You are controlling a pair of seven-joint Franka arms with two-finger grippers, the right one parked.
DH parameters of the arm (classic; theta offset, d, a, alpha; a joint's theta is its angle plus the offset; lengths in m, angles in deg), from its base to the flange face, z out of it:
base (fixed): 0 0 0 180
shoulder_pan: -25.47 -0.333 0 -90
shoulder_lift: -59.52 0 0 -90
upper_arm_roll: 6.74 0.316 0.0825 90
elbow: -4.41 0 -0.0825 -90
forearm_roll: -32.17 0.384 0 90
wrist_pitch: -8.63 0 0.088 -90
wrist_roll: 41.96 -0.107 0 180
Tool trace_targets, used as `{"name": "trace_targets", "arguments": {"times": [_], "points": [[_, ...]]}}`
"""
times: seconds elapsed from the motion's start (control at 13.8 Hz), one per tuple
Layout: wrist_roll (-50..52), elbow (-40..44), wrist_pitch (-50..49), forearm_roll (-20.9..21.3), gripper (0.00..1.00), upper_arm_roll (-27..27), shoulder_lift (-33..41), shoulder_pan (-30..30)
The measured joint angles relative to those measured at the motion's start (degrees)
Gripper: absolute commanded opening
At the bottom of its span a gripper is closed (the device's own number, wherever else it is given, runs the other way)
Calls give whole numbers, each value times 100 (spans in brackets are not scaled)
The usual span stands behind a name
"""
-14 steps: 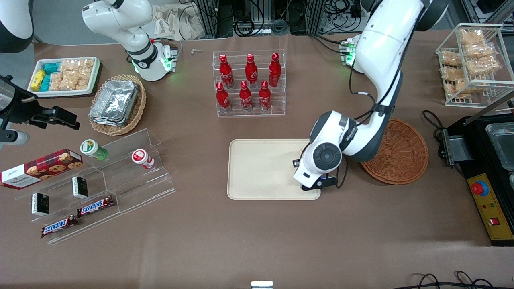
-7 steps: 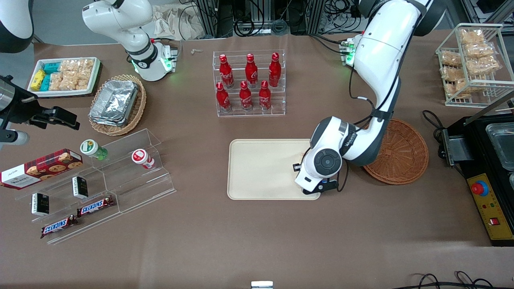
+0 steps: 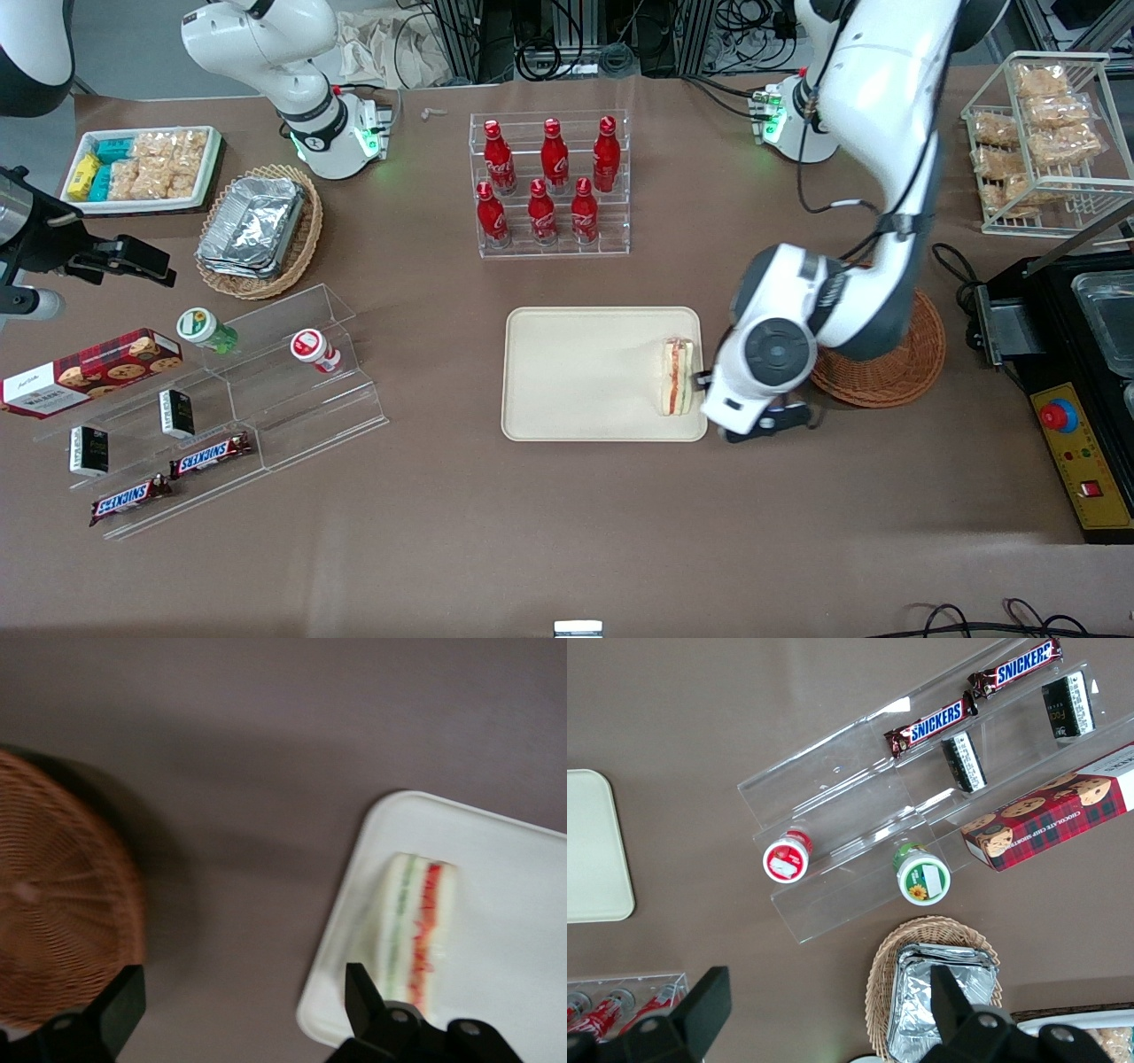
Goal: Place sandwich from basket to tray
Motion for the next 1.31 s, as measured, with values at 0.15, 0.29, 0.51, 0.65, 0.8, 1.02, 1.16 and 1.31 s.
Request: {"name": "trace_targets", "arguments": {"times": [0.15,0.29,0.51,0.65,0.8,1.02,1.16,1.31], "points": [[-565,6,-271,60,100,95,285,-353],[-1307,15,-428,104,100,124,567,-870],[-2463,17,-479,107,100,140,964,-1697],[-2967,16,-537,107,100,139,1148,-1989],[-3171,19,-695,107,100,134,1313,-2052],[-3212,34,-783,107,100,96,1610,-2048],[-3257,149,-804,107,100,59,1769,-2045],[-3285,495,-1145,106,100,45,1834,-2045]]}}
